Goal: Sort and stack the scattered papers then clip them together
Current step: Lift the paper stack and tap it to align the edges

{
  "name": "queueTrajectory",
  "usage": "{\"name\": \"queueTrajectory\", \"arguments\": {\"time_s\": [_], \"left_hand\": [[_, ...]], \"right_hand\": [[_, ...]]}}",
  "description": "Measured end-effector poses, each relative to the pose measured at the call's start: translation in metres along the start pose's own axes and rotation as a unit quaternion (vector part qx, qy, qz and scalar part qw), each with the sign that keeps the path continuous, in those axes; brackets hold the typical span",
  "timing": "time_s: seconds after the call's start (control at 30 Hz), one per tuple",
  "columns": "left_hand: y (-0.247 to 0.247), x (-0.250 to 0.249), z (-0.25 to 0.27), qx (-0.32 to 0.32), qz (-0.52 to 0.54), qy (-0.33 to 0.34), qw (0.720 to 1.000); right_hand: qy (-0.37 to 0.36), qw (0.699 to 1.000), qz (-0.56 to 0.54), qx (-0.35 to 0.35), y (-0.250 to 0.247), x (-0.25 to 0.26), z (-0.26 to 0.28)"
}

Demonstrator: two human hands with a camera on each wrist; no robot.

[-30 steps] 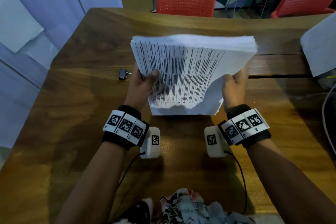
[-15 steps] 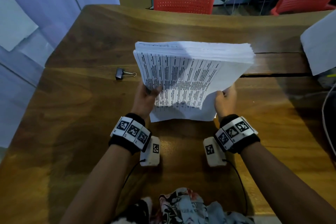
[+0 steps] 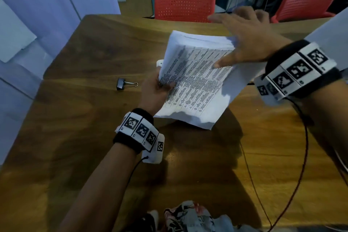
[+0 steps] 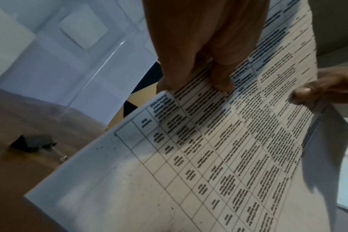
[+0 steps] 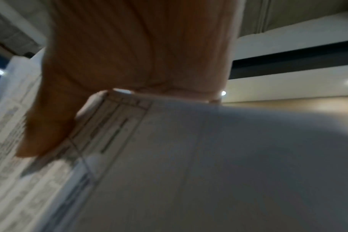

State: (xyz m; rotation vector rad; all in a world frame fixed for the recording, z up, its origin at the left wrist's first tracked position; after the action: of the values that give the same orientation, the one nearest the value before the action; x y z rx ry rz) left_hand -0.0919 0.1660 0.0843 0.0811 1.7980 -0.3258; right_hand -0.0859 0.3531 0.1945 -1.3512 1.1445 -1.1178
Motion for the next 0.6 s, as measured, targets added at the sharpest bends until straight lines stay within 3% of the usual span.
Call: {"name": "queueTrajectory", "arguments": {"time_s": [0.13, 0.23, 0.27, 0.4, 0.5, 0.6], "left_hand": [[-0.002, -0.013, -0.003, -0.002, -0.038, 0.042, 0.998], [-0.013, -0.013, -0.007, -0.025, -0.054, 0.054, 0.997], [-0.019, -0.009, -0.006, -0.039, -0.053, 0.028, 0.997], [-0.053, 0.027, 0.003, -0.13, 0.055, -0.087, 0.986], [-0.042, 0.044, 0.007, -0.061, 0.23, -0.132, 0.962], [-0.028, 0.043, 0.011, -0.06, 0.271, -0.155, 0.948]], "right_hand": [[-0.09, 0.986, -0.117, 0.071, 0.007, 0.021, 0.005], [-0.103, 0.982, -0.159, -0.004, 0.001, 0.025, 0.016], [-0.105, 0.976, -0.19, -0.024, -0.002, 0.024, 0.022], [-0.014, 0.927, -0.373, -0.026, -0.001, -0.013, 0.031], [0.021, 0.875, -0.482, -0.028, 0.013, -0.034, 0.043], [0.06, 0.836, -0.543, -0.056, 0.04, -0.049, 0.051]]}}
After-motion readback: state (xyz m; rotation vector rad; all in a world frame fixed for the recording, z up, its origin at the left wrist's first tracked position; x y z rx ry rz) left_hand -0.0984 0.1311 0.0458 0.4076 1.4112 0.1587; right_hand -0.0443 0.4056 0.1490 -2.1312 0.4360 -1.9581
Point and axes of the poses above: each hand's wrist, its own z-axis away from the middle knuckle, its own y-axis out of the palm, x = y × z, the point moved 9 cm from there along -z, towards the middle knuckle, and after that the axes turned 4 degrees about y, right-handed, at the moved point
